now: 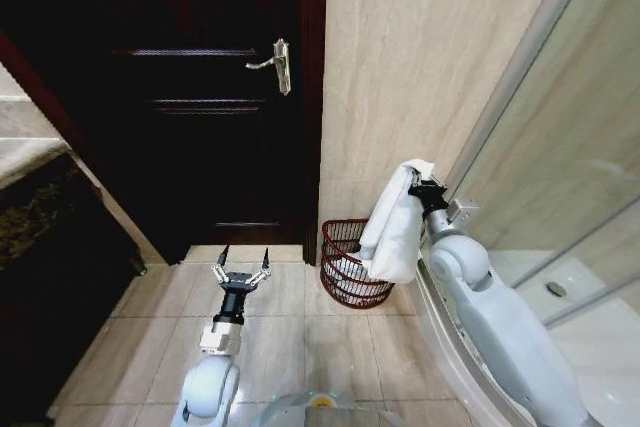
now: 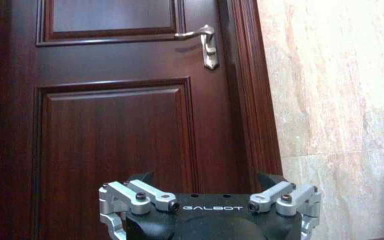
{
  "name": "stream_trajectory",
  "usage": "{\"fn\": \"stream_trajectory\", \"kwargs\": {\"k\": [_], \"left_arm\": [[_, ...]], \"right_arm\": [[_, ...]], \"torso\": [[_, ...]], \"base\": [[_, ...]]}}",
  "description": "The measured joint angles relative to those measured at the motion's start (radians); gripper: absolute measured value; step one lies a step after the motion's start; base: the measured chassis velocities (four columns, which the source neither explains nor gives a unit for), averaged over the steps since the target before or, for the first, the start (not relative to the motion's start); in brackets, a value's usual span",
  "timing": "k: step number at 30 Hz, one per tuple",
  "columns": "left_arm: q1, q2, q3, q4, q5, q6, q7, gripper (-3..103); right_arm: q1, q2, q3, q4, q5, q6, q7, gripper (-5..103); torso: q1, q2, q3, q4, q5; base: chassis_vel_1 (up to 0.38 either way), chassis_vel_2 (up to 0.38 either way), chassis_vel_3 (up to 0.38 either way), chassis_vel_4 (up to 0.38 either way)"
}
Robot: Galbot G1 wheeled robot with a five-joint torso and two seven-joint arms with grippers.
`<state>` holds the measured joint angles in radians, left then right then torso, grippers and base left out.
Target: Discard the used towel into the hamper.
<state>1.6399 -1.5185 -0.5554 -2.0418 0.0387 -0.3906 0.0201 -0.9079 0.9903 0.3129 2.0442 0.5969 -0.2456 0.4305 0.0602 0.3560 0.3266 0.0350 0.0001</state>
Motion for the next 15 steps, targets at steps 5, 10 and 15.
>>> {"fn": "stream_trajectory", "kwargs": {"k": [5, 10, 15], "left_arm": [[-0.001, -0.003, 0.0, 0.0, 0.011, -0.003, 0.001, 100], [-0.001, -0.009, 0.001, -0.001, 0.017, -0.006, 0.001, 100], [0.0, -0.017, 0.004, -0.001, 0.021, -0.009, 0.002, 100]], "right_arm": [[-0.019, -0.011, 0.014, 0.023, 0.005, -0.005, 0.004, 3], [-0.057, -0.022, 0.04, 0.059, 0.012, -0.009, 0.007, 3], [-0.083, -0.028, 0.051, 0.089, 0.015, -0.011, 0.01, 3]], "torso": [[-0.007, -0.019, -0.012, -0.0001, 0.0], [-0.016, -0.042, -0.026, -0.0001, 0.0], [-0.023, -0.063, -0.04, -0.0001, -0.0001]], "base": [[-0.063, 0.044, 0.048, -0.058], [-0.061, 0.038, 0.052, -0.036], [-0.038, 0.046, 0.044, -0.048]]}}
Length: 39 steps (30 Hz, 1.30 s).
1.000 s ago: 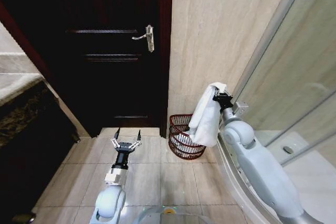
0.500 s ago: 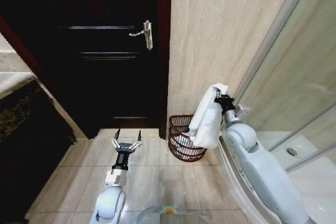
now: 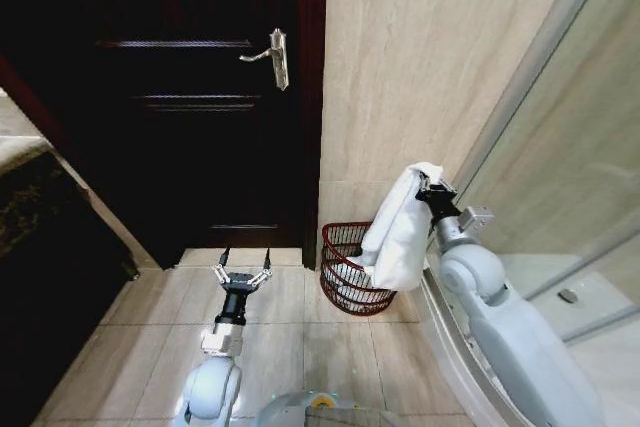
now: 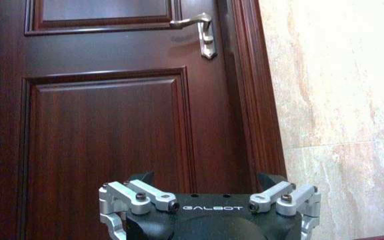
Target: Discard the used towel into the hamper.
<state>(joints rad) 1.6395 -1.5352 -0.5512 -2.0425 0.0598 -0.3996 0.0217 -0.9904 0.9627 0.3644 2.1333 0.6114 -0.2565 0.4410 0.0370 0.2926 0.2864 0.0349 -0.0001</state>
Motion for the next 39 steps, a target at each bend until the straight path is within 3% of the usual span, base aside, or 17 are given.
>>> {"fn": "stream_trajectory", "kwargs": {"k": [14, 22, 31, 34, 39], "left_arm": [[0.001, -0.003, 0.002, -0.006, -0.021, -0.009, -0.005, 100], [0.015, -0.002, 0.008, 0.0, -0.015, -0.005, -0.004, 100], [0.023, -0.008, 0.008, 0.012, -0.002, -0.008, -0.002, 100], [0.024, -0.016, 0.009, 0.012, 0.003, -0.01, -0.002, 100], [0.031, -0.028, 0.009, 0.002, 0.007, -0.011, -0.001, 100]], "right_arm": [[-0.054, 0.024, 0.033, 0.031, 0.001, 0.006, -0.046, 3], [0.084, -0.021, 0.049, 0.061, 0.076, -0.002, -0.05, 3], [0.3, -0.093, 0.057, 0.03, 0.135, 0.0, -0.113, 3], [0.327, -0.085, 0.028, 0.01, 0.145, 0.002, -0.105, 3], [0.236, -0.023, -0.014, 0.0, 0.135, -0.002, -0.093, 3]], "torso": [[-0.009, -0.027, -0.018, -0.0001, 0.0003], [-0.008, -0.025, -0.017, 0.0003, -0.0001], [-0.006, -0.02, -0.015, 0.0, -0.0003], [-0.006, -0.02, -0.014, 0.0003, -0.0004], [-0.006, -0.019, -0.013, -0.0003, 0.0002]], "base": [[-0.043, 0.042, 0.033, -0.048], [0.0, 0.0, 0.0, 0.0], [0.0, 0.0, 0.0, 0.0], [0.0, 0.0, 0.0, 0.0], [0.0, 0.0, 0.0, 0.0]]}}
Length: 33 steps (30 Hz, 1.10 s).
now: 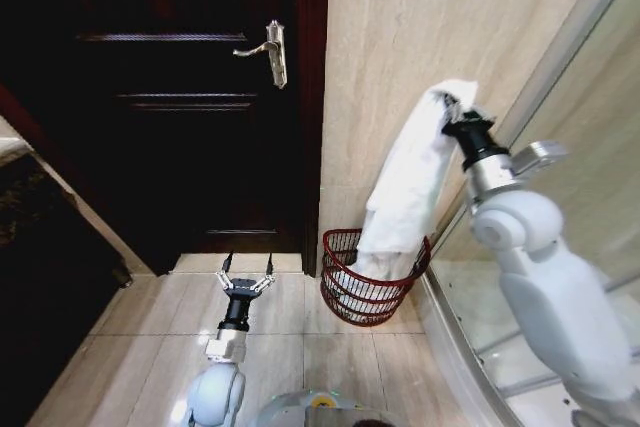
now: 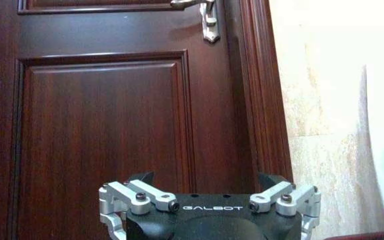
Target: Discard the used towel into the hamper.
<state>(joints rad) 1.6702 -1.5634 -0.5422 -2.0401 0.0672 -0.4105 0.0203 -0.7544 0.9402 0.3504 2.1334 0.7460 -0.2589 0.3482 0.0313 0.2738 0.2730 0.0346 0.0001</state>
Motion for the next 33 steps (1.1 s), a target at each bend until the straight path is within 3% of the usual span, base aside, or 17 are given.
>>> {"fn": "stream_trajectory", "kwargs": {"k": [9, 19, 23, 27, 30, 33], "left_arm": [[0.014, -0.001, -0.012, -0.022, -0.001, -0.004, 0.0, 100], [0.014, 0.0, -0.021, -0.035, -0.008, -0.004, -0.003, 100], [0.01, 0.002, -0.02, -0.032, -0.01, -0.004, -0.004, 100], [0.006, 0.003, -0.018, -0.026, -0.011, -0.005, -0.004, 100], [0.004, 0.003, -0.017, -0.025, -0.011, -0.005, -0.004, 100], [-0.003, -0.002, -0.017, -0.021, -0.004, -0.007, -0.026, 100]], "right_arm": [[-0.069, 0.1, -0.086, -0.215, -0.112, 0.086, -0.063, 3], [-0.329, 0.115, 0.008, -0.143, -0.162, 0.062, -0.059, 3], [-0.352, 0.112, 0.014, -0.167, -0.168, 0.068, -0.073, 3], [-0.312, 0.084, -0.023, -0.249, -0.126, 0.036, -0.118, 3], [-0.281, 0.061, -0.07, -0.271, -0.081, 0.011, -0.102, 3], [-0.265, 0.001, -0.121, -0.226, 0.119, -0.145, 0.01, 3]], "torso": [[0.001, 0.001, 0.001, 0.0008, -0.0002], [0.001, 0.003, 0.001, -0.0002, 0.0001], [0.001, 0.003, 0.002, 0.0002, -0.0001], [0.001, 0.003, 0.002, 0.0004, 0.0001], [0.001, 0.003, 0.002, 0.0007, 0.0001], [0.001, 0.003, 0.002, 0.0005, -0.0003]], "base": [[0.0, 0.0, 0.0, 0.0], [0.0, 0.0, 0.0, 0.0], [0.0, 0.0, 0.0, 0.0], [0.0, 0.0, 0.0, 0.0], [0.0, 0.0, 0.0, 0.0], [0.0, 0.0, 0.0, 0.0]]}}
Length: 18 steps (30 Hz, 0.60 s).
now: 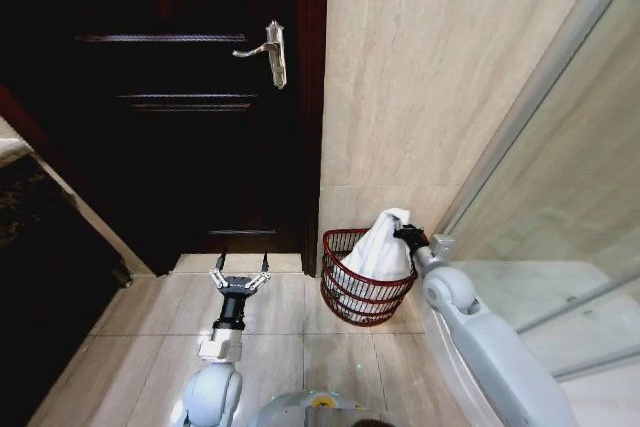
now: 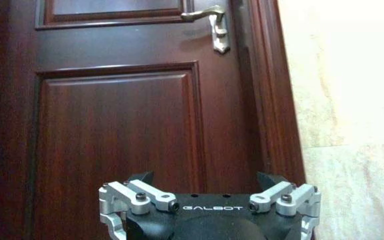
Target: Discard the used towel into the hamper.
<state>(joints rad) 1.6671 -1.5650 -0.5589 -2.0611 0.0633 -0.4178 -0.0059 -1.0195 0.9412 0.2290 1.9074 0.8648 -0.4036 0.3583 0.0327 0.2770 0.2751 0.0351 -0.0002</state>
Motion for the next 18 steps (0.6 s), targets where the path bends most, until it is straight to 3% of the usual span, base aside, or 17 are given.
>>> {"fn": "stream_trajectory", "kwargs": {"k": [1, 3, 4, 7, 8, 11, 15, 18], "left_arm": [[0.0, 0.0, 0.0, 0.0, 0.0, 0.0, 0.0, 100], [-0.001, -0.005, 0.0, -0.004, 0.003, 0.003, -0.013, 100], [-0.001, -0.005, 0.0, -0.004, 0.003, 0.003, -0.013, 100], [0.0, -0.008, -0.003, -0.017, 0.006, 0.012, -0.023, 100], [0.0, -0.008, -0.003, -0.017, 0.006, 0.012, -0.023, 100], [0.0, -0.007, -0.007, -0.021, 0.007, 0.019, -0.035, 100], [-0.001, 0.001, -0.01, -0.017, 0.005, 0.019, -0.041, 100], [-0.005, 0.007, -0.01, -0.005, 0.005, 0.019, -0.042, 100]], "right_arm": [[0.0, 0.0, 0.0, 0.0, 0.0, 0.0, 0.0, 3], [0.015, -0.053, -0.01, 0.022, 0.136, -0.123, 0.064, 3], [0.015, -0.053, -0.01, 0.022, 0.136, -0.123, 0.064, 3], [0.069, -0.108, -0.027, 0.012, 0.293, -0.223, 0.148, 3], [0.069, -0.108, -0.027, 0.012, 0.293, -0.223, 0.148, 3], [0.124, -0.156, -0.053, -0.013, 0.47, -0.321, 0.207, 3], [0.146, -0.179, -0.087, -0.027, 0.565, -0.331, 0.261, 3], [0.152, -0.175, -0.107, -0.04, 0.581, -0.331, 0.27, 3]], "torso": [[0.0, 0.0, 0.0, 0.0, 0.0], [0.0, 0.0, 0.0, -0.0003, 0.0], [0.0, 0.0, 0.0, -0.0003, 0.0], [0.0, 0.0, 0.0, -0.0004, 0.0004], [0.0, 0.0, 0.0, -0.0004, 0.0004], [0.0, 0.0, 0.0, 0.0, 0.0002], [0.0, 0.0, 0.0, -0.0002, 0.0002], [0.0, 0.0, 0.0, -0.0003, 0.0001]], "base": [[0.0, 0.0, 0.0, 0.0], [0.0, 0.0, 0.0, 0.0], [0.0, 0.0, 0.0, 0.0], [0.0, 0.0, 0.0, 0.0], [0.0, 0.0, 0.0, 0.0], [0.0, 0.0, 0.0, 0.0], [0.0, 0.0, 0.0, 0.0], [0.0, 0.0, 0.0, 0.0]]}}
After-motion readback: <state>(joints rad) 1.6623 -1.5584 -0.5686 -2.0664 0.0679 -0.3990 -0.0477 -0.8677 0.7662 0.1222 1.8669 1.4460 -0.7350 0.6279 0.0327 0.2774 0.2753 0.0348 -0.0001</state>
